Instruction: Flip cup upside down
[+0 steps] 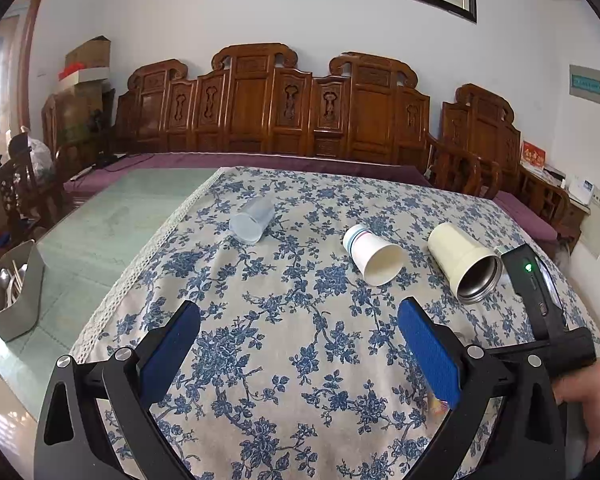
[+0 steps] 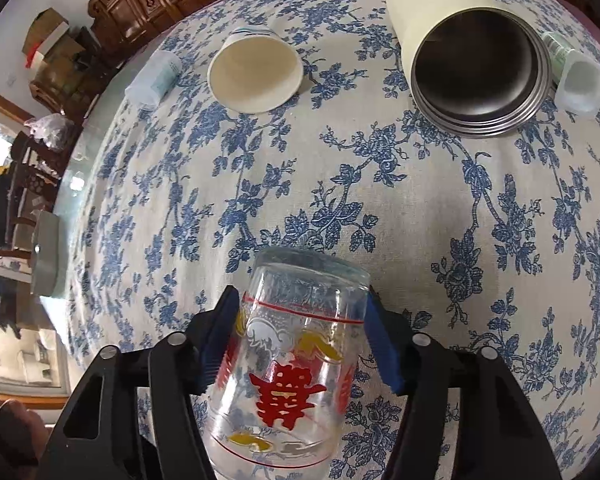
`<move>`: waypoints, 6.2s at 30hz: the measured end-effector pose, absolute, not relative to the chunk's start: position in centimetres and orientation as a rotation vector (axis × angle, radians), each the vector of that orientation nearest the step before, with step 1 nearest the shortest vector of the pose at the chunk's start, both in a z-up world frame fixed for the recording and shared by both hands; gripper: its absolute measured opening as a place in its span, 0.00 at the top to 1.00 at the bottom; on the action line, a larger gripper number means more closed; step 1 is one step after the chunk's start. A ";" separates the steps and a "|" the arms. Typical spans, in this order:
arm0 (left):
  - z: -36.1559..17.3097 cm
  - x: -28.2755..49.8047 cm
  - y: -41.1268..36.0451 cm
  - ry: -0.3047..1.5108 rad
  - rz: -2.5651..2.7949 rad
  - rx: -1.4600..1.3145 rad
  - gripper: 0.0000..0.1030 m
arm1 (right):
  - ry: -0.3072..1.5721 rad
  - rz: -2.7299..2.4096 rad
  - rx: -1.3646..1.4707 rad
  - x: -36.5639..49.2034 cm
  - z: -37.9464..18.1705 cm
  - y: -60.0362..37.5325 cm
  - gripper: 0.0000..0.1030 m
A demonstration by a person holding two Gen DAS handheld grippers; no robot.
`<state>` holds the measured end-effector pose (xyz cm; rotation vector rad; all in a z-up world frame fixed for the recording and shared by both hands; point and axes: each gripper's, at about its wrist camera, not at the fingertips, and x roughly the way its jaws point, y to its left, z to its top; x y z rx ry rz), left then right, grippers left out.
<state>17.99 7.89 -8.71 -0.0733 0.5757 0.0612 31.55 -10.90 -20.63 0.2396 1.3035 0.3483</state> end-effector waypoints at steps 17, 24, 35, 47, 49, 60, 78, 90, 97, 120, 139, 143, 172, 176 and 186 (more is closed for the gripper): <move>-9.6 18.7 7.2 0.633 0.018 -0.067 0.08 | 0.883 0.414 -0.160 29.2 -13.9 -9.9 0.44; -10.7 19.3 6.7 0.690 0.016 -0.039 0.08 | 0.784 0.419 -0.216 30.5 -13.9 -9.0 0.44; -11.1 19.4 6.5 0.703 0.010 -0.026 0.08 | 0.756 0.449 -0.235 29.8 -15.4 -9.0 0.44; -11.1 19.3 6.3 0.696 0.015 -0.019 0.08 | 0.757 0.459 -0.227 25.8 -15.4 -9.7 0.43; -11.1 19.3 6.3 0.698 0.017 -0.019 0.08 | 0.751 0.456 -0.223 25.6 -15.5 -9.8 0.43; -10.3 18.6 5.7 0.678 0.007 -0.005 0.08 | 0.785 0.418 -0.069 24.7 -14.8 -12.0 0.26; -7.4 12.4 1.1 0.671 -0.022 0.029 0.07 | 0.710 0.265 0.060 15.1 -9.0 -19.7 0.02; -1.2 4.1 0.1 0.536 -0.017 0.012 0.07 | 0.486 0.266 0.073 7.1 -2.4 -22.1 0.02; 0.5 1.5 -0.9 0.496 -0.020 0.021 0.07 | 0.454 0.270 0.057 4.8 -1.5 -22.1 0.02; 0.9 0.8 -1.6 0.469 -0.028 0.019 0.07 | 0.457 0.263 0.067 4.5 -2.0 -22.4 0.02; 1.0 0.6 -1.5 0.466 -0.029 0.014 0.07 | 0.459 0.267 0.066 4.5 -2.2 -22.2 0.02; 1.1 0.6 -1.5 0.465 -0.029 0.014 0.07 | 0.458 0.267 0.067 4.5 -2.2 -22.2 0.02; 1.8 0.3 -1.8 0.456 -0.033 0.011 0.07 | 0.455 0.267 0.067 4.3 -2.2 -21.9 0.02; 1.7 0.2 -1.8 0.455 -0.033 0.011 0.07 | 0.454 0.267 0.066 4.3 -2.2 -22.0 0.02; 1.5 0.1 -1.8 0.458 -0.032 0.006 0.07 | 0.454 0.267 0.067 4.3 -2.1 -22.1 0.02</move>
